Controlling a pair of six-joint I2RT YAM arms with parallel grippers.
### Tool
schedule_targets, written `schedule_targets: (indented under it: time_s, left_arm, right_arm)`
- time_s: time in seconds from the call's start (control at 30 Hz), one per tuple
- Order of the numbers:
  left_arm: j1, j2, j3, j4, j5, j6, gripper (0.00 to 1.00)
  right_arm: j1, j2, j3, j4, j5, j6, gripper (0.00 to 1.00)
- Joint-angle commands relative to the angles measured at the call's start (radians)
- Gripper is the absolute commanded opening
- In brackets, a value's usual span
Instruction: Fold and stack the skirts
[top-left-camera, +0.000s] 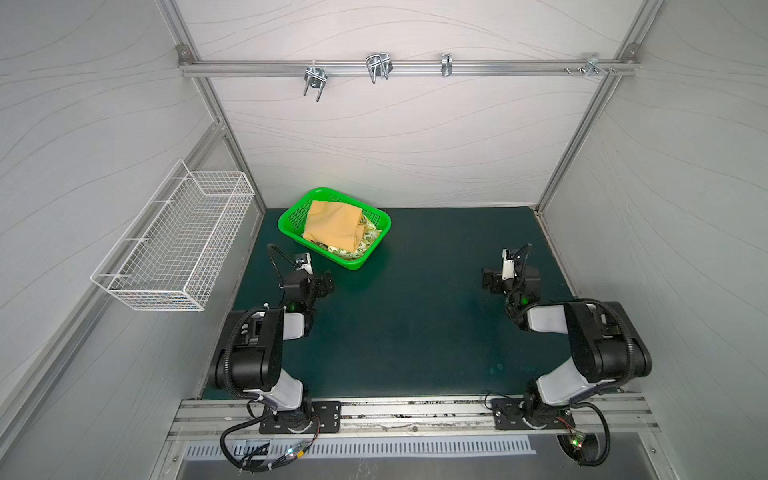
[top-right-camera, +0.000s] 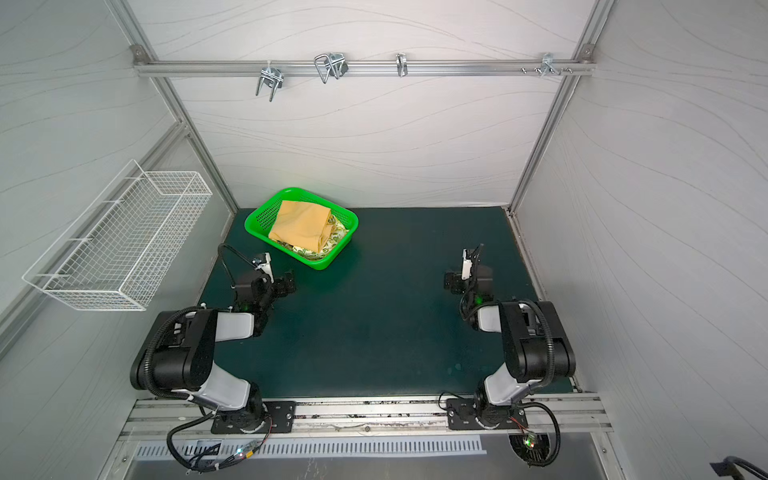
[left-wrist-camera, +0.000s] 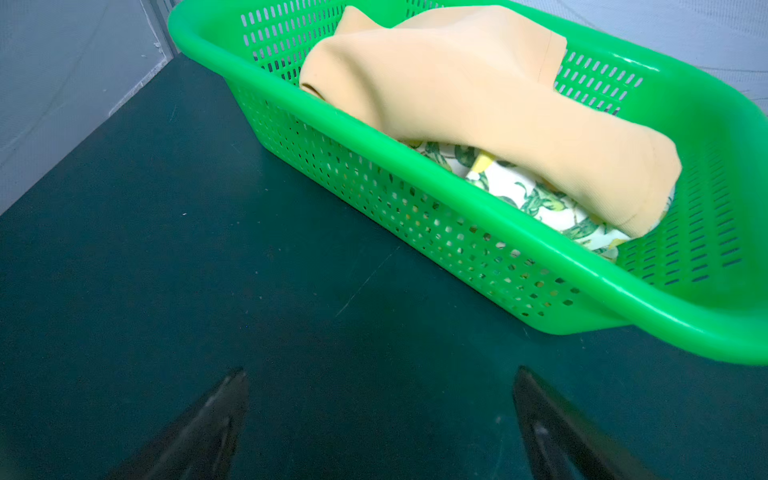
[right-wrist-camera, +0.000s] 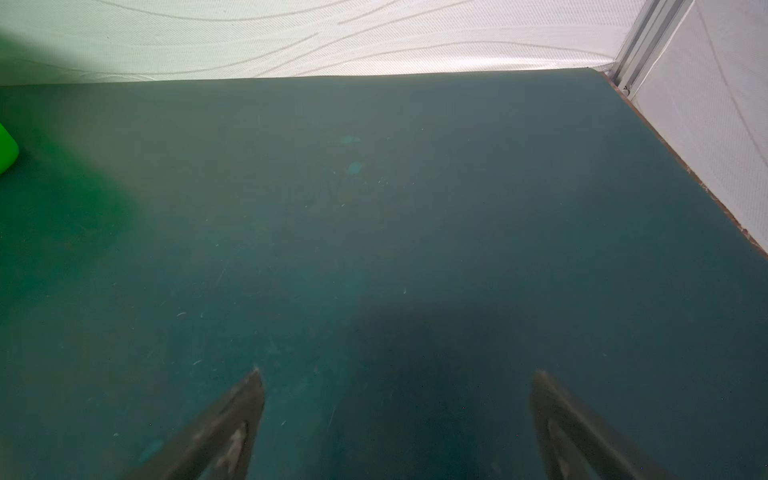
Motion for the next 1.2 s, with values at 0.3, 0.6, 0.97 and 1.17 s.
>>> schedule_targets:
  time_s: [0.3, 0.6, 0.97, 1.17]
  left_arm:
    - [-0.004, 0.007, 0.021, 0.039, -0.008, 0.021, 0.99]
    - [-0.005, 0.006, 0.019, 0.039, -0.008, 0.021, 0.99]
    - [-0.004, 0.007, 0.02, 0.039, -0.007, 0.022, 0.99]
    - [-0.004, 0.008, 0.02, 0.039, -0.008, 0.021, 0.99]
  right_arm:
    - [0.004, 0.001, -0.007, 0.018, 0.008, -0.01, 0.99]
    - [0.0, 0.001, -0.005, 0.014, -0.001, -0.007, 0.99]
    - [-0.002, 0.001, -0.005, 0.014, -0.004, -0.007, 0.99]
    - [-0.001, 0.0, -0.005, 0.016, -0.004, -0.008, 0.99]
